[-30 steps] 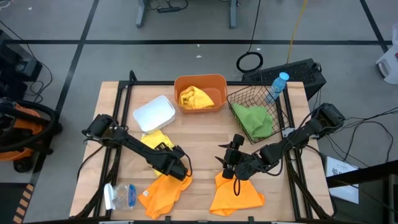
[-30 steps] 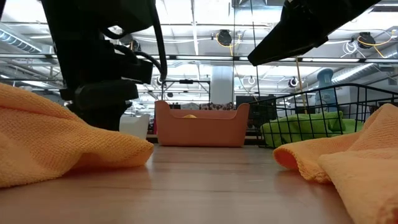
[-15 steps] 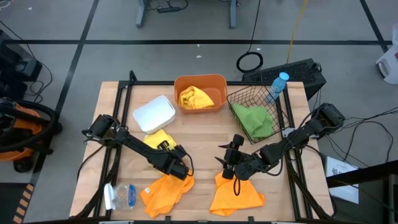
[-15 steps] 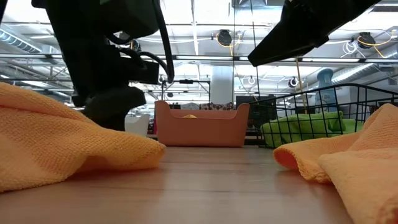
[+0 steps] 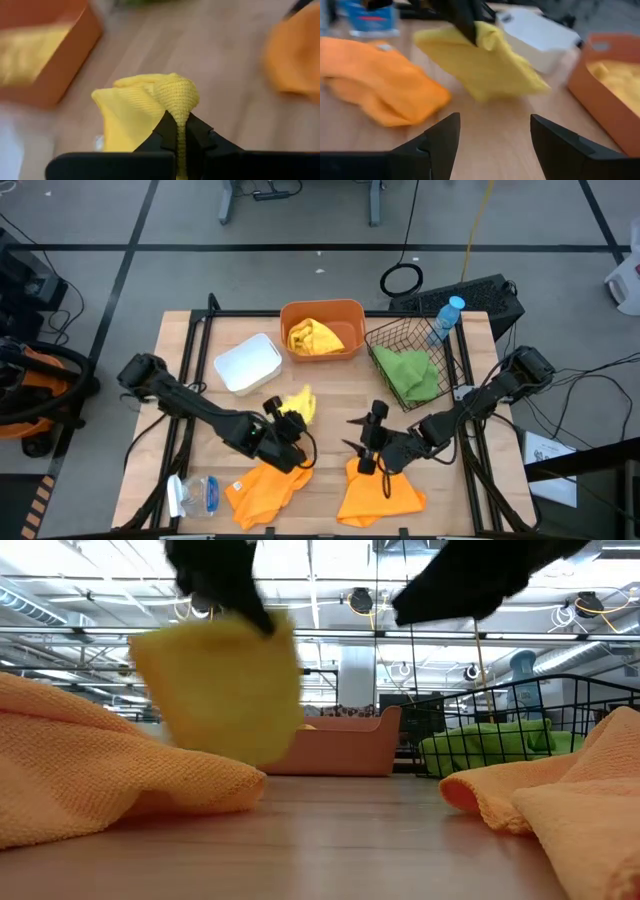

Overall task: Sort microfiber towel by color & place in baskets
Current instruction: Put the yellow towel into the orange bin

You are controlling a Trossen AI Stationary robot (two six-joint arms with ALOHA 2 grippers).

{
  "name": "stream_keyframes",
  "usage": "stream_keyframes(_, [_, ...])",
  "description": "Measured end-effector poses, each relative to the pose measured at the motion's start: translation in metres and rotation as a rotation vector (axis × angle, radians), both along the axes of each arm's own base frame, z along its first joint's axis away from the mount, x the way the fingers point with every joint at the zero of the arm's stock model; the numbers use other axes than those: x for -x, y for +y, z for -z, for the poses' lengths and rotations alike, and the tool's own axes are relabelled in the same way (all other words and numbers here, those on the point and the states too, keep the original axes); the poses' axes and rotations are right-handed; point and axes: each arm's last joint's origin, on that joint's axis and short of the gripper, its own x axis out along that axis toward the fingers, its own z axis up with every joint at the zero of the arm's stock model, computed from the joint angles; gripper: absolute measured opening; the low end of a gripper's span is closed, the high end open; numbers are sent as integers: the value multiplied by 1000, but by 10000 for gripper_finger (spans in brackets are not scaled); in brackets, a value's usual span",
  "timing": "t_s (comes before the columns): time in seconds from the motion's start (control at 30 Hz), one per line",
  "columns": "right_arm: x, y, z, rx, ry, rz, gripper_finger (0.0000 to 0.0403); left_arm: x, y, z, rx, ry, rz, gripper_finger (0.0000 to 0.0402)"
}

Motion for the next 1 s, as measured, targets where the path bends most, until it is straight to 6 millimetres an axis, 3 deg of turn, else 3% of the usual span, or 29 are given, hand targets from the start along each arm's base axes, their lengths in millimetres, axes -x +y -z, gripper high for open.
stream_keyframes(0.1, [1, 11, -6, 51, -33, -95, 234, 3, -8, -16, -23, -26, 169, 12])
stream_keyframes(0.23, [3, 22, -13, 99, -89, -168, 251, 5, -21, -23, -103, -39, 328, 13])
stream_keyframes(0.43, [2, 23, -14, 48, -104, -191, 307, 6, -36, -28, -212, -66, 504, 14])
stream_keyframes(0.6, [-8, 23, -3, -23, -89, -240, 339, 7, -47, -32, -302, -81, 619, 15])
stream_keyframes(0.9, [-33, 21, 33, -57, -99, -194, 336, 8, -55, -34, -333, -95, 751, 15])
stream_keyframes(1.0, [-34, 21, 39, -75, -91, -180, 305, 8, -56, -35, -329, -101, 753, 15])
